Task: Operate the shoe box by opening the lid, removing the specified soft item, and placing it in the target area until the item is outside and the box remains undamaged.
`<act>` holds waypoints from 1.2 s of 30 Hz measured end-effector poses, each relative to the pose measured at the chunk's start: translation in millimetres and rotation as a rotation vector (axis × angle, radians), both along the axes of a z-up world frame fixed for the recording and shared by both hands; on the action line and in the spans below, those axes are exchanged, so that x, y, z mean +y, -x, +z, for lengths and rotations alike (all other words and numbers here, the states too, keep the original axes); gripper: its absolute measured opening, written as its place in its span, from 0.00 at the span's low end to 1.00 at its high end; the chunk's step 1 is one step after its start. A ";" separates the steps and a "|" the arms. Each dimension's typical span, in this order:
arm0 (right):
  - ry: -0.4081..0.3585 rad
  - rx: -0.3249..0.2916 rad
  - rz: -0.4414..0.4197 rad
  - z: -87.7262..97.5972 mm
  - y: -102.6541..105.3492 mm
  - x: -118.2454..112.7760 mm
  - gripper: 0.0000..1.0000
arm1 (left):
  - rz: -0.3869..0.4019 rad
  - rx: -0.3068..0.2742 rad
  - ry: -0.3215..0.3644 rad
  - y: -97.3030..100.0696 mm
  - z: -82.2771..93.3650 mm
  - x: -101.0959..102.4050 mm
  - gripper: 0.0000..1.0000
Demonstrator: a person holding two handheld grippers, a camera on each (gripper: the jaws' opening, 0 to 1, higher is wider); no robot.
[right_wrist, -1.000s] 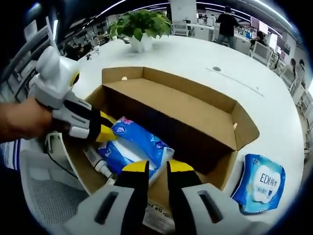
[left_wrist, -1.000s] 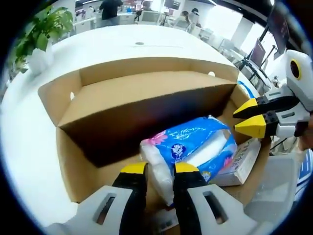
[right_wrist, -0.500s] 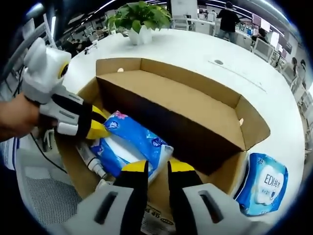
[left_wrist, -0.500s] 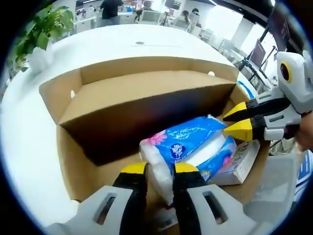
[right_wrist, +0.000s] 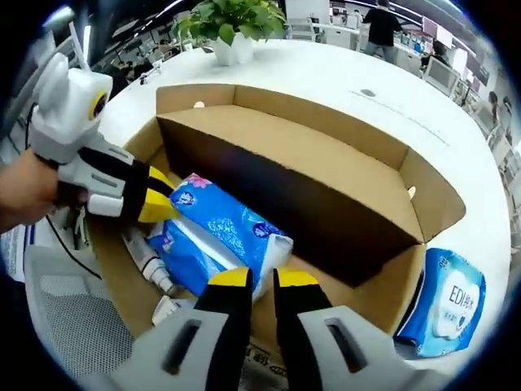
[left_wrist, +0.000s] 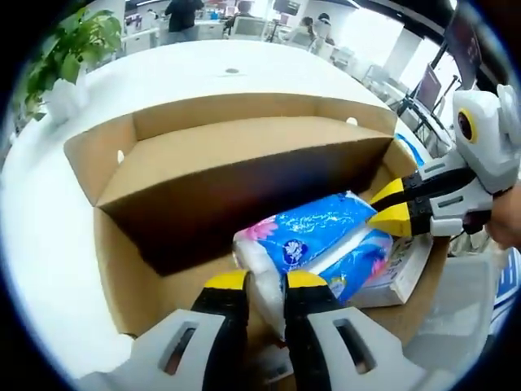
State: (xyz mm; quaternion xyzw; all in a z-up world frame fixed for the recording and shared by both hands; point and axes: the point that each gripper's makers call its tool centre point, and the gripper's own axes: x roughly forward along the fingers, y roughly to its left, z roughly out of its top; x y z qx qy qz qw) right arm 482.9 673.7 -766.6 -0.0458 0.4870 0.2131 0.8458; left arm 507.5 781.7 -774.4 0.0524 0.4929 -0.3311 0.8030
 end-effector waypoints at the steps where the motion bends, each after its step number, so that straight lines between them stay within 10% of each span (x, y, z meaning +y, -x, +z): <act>1: -0.001 0.003 0.000 -1.0 0.2 0.2 0.07 | -0.001 0.000 -0.001 0.3 0.3 -0.1 0.12; 36: -0.017 -0.059 0.017 27.8 -3.6 9.4 0.00 | -0.063 -0.073 -0.011 0.7 28.8 1.6 0.00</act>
